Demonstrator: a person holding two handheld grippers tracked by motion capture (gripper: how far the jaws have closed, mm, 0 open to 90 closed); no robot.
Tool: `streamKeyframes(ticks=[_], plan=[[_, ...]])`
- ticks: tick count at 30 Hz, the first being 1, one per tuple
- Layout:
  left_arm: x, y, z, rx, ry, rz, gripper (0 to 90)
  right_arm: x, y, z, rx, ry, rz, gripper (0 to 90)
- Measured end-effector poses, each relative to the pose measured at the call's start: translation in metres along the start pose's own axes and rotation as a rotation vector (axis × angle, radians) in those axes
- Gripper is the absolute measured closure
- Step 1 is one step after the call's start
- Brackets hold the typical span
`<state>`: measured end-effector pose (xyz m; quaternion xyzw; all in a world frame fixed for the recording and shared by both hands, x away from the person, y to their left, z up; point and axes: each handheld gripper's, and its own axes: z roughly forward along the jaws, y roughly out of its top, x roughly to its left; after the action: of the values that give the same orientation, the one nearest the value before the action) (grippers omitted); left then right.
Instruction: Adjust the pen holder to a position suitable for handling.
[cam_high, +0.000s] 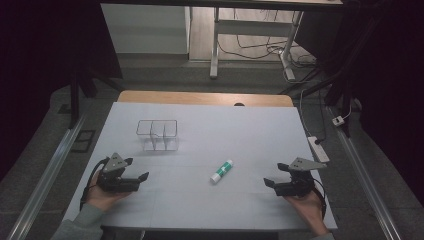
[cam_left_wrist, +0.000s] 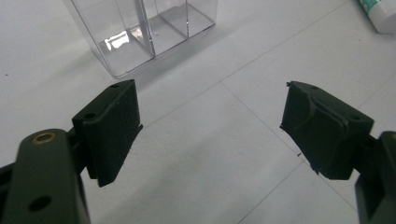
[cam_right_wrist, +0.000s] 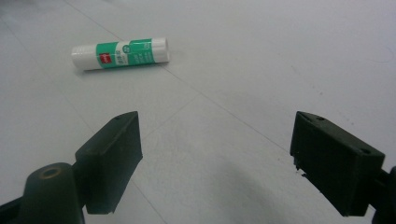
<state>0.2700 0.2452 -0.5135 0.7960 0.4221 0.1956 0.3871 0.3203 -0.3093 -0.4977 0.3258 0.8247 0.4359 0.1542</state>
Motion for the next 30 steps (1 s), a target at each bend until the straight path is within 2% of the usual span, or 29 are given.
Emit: streamKeyframes(ticks=[9, 17, 25, 27, 30], plan=[[-0.001, 0.008, 0.000, -0.002, -0.002, 0.015, 21.4, 0.001, 0.000, 0.003, 0.009, 0.007, -0.006, 16.9], [-0.002, 0.023, -0.001, 0.000, 0.017, 0.056, 22.5, 0.002, 0.000, 0.004, 0.013, 0.013, -0.006, 16.9], [0.010, 0.035, -0.007, -0.005, 0.033, 0.035, 23.6, 0.000, -0.001, 0.001, 0.007, 0.004, 0.010, 16.9], [0.012, 0.038, -0.011, -0.012, 0.039, 0.030, 23.9, 0.000, 0.000, -0.001, 0.003, -0.015, 0.002, 16.9], [0.014, 0.045, -0.016, -0.017, 0.050, 0.034, 24.2, -0.002, 0.000, -0.003, -0.007, -0.001, 0.013, 17.0]])
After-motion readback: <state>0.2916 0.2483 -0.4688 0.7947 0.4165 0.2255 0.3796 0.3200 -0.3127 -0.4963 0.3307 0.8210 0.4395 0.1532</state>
